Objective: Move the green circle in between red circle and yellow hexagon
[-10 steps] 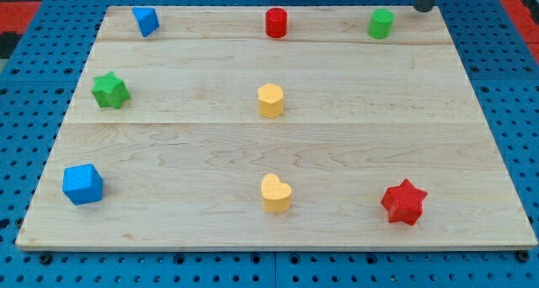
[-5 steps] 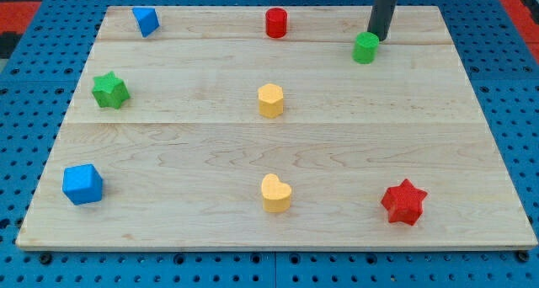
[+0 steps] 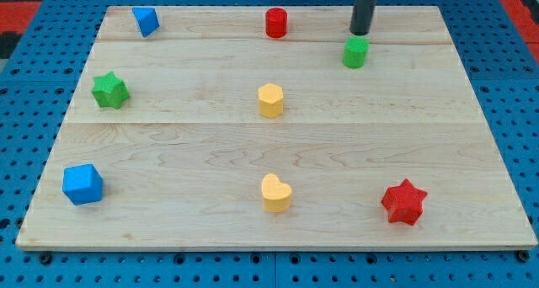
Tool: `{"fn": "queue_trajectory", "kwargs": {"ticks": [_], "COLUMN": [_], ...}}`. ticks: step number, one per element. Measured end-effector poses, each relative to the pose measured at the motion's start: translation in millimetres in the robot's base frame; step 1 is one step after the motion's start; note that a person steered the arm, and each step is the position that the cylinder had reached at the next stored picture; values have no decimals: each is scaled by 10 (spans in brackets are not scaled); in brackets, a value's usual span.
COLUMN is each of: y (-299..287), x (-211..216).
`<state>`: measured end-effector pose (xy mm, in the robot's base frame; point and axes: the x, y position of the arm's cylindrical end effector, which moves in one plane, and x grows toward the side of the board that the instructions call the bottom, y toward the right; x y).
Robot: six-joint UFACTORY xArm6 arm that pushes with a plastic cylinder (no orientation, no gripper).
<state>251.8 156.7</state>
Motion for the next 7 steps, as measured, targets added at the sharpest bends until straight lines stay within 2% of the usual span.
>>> {"fn": "queue_trajectory", "kwargs": {"ticks": [2, 3, 4, 5, 7], "y": [158, -190, -238, -177, 347], "x": [76, 114, 268, 456, 874]}}
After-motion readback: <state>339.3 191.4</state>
